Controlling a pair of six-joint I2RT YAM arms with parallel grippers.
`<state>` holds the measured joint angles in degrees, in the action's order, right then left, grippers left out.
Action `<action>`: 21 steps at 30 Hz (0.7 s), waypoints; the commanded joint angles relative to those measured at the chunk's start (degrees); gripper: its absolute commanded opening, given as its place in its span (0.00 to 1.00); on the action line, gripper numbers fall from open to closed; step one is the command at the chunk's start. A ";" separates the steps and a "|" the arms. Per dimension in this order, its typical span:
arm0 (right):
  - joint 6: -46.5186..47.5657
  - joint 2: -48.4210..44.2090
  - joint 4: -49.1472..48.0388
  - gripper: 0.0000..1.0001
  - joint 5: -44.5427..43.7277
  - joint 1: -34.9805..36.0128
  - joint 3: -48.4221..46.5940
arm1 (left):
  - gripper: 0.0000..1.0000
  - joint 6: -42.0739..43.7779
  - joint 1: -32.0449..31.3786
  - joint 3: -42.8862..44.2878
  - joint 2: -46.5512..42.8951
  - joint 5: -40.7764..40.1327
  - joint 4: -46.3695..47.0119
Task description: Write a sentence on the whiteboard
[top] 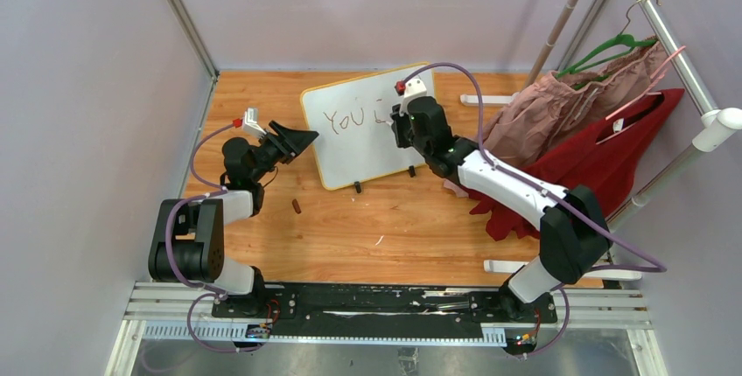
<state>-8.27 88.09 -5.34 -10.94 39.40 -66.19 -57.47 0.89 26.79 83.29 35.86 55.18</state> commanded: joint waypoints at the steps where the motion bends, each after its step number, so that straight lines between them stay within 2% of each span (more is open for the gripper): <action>1: -0.57 -0.72 1.47 0.00 -3.48 -1.75 -0.86 | 0.61 0.19 -0.35 0.46 -1.29 0.79 2.13; 12: -1.28 -5.09 -1.23 0.00 0.90 -1.82 0.60 | 0.61 0.25 -0.28 0.38 -1.27 0.79 2.13; 21: -1.32 -3.63 0.41 0.00 -3.35 -1.98 -2.71 | 0.61 0.17 -0.27 0.46 -1.25 0.79 2.12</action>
<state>-8.84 84.09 -4.82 -11.07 38.39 -66.24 -57.47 0.89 26.79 83.26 35.88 55.20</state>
